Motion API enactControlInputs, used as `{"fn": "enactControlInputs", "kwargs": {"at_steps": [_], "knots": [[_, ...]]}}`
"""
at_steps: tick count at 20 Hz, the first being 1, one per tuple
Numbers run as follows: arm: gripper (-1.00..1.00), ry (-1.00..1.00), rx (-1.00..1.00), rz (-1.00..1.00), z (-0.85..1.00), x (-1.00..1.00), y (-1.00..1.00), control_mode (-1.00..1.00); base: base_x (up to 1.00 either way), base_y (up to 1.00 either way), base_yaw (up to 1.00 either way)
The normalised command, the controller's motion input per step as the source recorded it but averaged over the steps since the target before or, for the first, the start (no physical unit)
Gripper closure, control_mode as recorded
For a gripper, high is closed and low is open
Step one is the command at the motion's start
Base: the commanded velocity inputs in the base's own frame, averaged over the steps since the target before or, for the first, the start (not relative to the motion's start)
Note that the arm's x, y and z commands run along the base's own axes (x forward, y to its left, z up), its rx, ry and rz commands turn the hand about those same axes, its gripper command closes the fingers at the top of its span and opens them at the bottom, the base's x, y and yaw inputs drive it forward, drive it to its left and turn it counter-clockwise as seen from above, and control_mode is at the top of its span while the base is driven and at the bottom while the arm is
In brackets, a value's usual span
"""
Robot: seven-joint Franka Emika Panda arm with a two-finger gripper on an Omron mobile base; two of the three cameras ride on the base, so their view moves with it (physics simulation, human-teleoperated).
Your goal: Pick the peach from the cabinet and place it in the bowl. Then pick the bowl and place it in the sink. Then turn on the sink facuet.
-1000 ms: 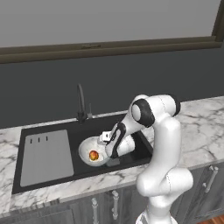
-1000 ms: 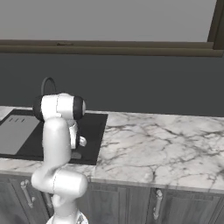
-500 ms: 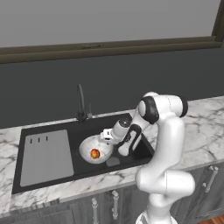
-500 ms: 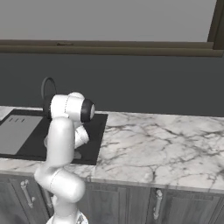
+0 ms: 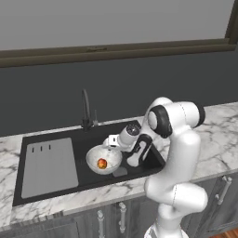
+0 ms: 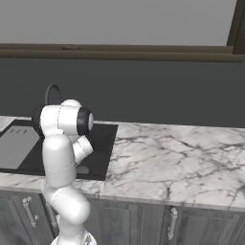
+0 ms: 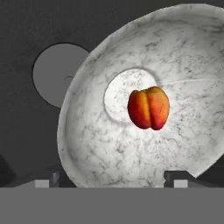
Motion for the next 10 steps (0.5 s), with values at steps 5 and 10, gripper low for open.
{"fn": "enactControlInputs", "kwargs": {"at_steps": [5,10], "knots": [[-1.00,0.01,0.06,0.00,0.99,-0.03,-0.03,-1.00,0.00,0.00,0.00],[-1.00,0.15,0.24,-0.02,1.00,0.00,-0.08,-1.00,0.00,0.00,0.00]]}}
